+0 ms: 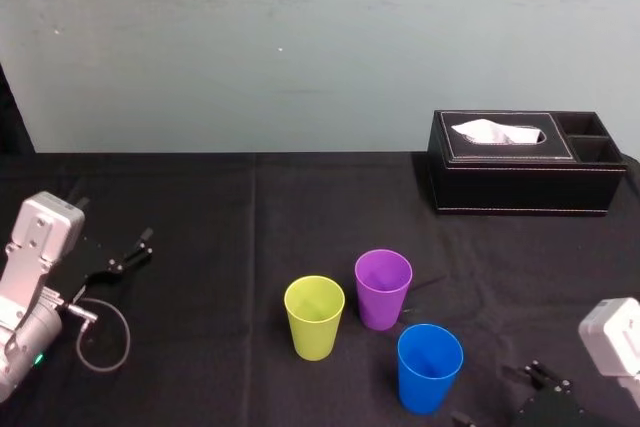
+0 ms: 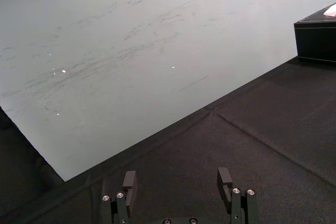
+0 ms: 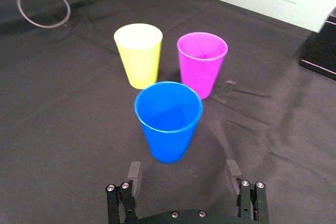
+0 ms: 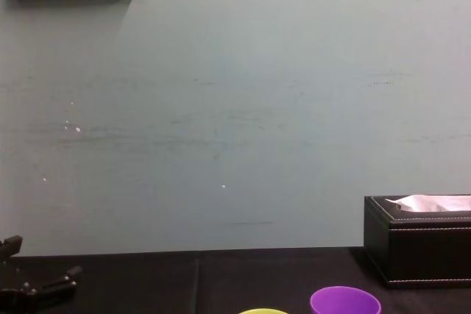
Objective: Stack the three plastic cups sequentially using one hand.
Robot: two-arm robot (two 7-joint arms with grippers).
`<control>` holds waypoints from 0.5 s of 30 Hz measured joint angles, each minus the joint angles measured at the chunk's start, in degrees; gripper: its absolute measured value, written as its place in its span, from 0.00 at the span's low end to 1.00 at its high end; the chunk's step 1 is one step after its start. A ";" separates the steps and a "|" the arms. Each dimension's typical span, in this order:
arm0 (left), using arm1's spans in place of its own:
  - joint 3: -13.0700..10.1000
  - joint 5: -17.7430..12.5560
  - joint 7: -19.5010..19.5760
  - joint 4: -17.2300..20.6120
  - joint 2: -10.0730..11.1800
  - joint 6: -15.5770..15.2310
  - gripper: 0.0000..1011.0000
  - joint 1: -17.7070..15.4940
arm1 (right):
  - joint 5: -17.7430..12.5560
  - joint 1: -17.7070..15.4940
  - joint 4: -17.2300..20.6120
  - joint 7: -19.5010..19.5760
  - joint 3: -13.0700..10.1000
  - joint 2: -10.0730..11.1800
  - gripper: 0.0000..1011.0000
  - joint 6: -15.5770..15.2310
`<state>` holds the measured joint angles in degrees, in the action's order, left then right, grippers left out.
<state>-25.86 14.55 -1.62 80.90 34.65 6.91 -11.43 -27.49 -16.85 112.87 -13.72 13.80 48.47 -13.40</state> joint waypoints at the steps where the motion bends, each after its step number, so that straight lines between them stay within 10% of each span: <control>1: 0.00 0.00 0.00 0.00 0.00 0.00 0.99 0.00 | 0.12 0.22 -0.01 -0.25 0.29 -0.60 0.99 -0.07; 15: 0.00 0.00 0.00 0.00 0.00 0.00 0.99 0.00 | 1.76 3.29 -2.94 -1.66 2.21 -6.01 0.99 -1.59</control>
<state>-25.86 14.55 -1.62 80.90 34.64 6.90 -11.43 -25.72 -13.56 109.93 -15.38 16.01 42.46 -15.00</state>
